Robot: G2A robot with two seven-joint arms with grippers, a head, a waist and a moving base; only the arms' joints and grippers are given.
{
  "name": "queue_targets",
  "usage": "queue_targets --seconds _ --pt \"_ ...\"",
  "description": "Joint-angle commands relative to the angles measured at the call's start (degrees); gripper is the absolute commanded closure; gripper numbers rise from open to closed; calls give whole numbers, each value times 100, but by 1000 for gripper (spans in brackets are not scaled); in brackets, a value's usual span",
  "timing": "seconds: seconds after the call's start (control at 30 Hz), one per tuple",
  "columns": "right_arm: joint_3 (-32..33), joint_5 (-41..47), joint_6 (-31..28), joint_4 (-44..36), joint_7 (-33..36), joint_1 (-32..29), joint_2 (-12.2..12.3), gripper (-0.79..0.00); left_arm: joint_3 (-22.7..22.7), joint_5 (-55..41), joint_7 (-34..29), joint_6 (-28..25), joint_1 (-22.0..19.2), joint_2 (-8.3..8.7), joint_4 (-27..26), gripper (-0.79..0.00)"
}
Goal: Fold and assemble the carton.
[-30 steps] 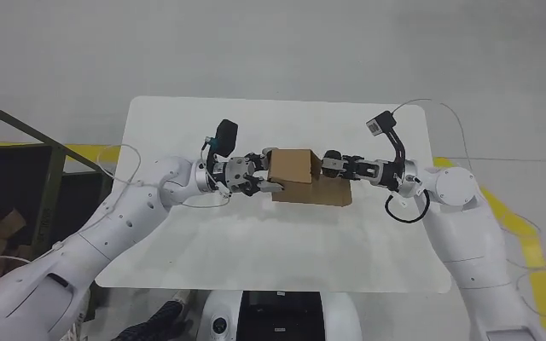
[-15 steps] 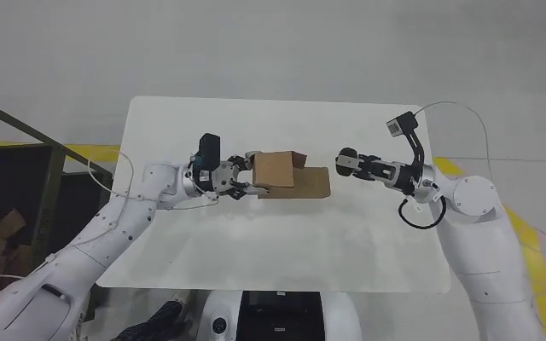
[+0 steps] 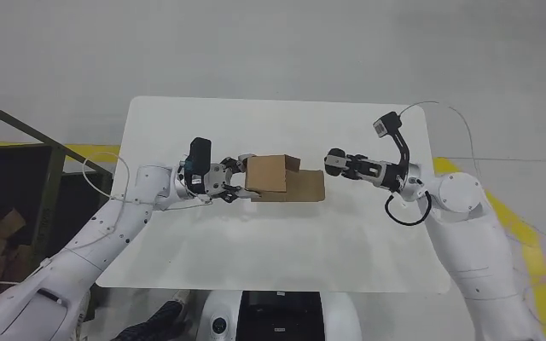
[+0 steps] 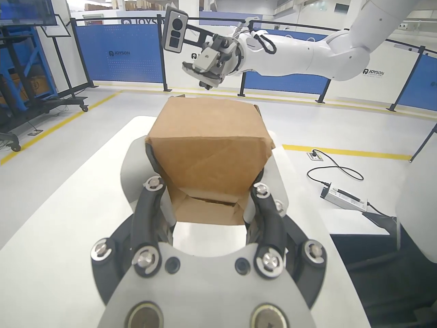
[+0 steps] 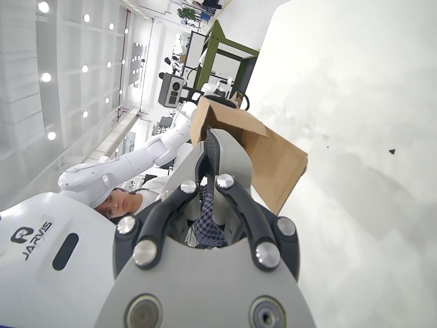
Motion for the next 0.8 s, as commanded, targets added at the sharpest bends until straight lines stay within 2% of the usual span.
queue_targets --seconds 0.0,0.17,0.4,0.6,0.77 --pt "-212 -39 38 208 -74 228 -42 0 0 0 0 0 0 0 0 -240" --pt "-623 -49 10 647 -96 638 -138 0 0 0 0 0 0 0 0 -246" --pt "-994 -96 -136 925 -151 900 -232 0 0 0 0 0 0 0 0 -237" --pt "-1062 -91 -309 1163 -334 1008 -273 0 0 0 0 0 0 0 0 -169" --pt "-1178 69 -400 1041 -10 999 -291 0 0 0 0 0 0 0 0 -160"
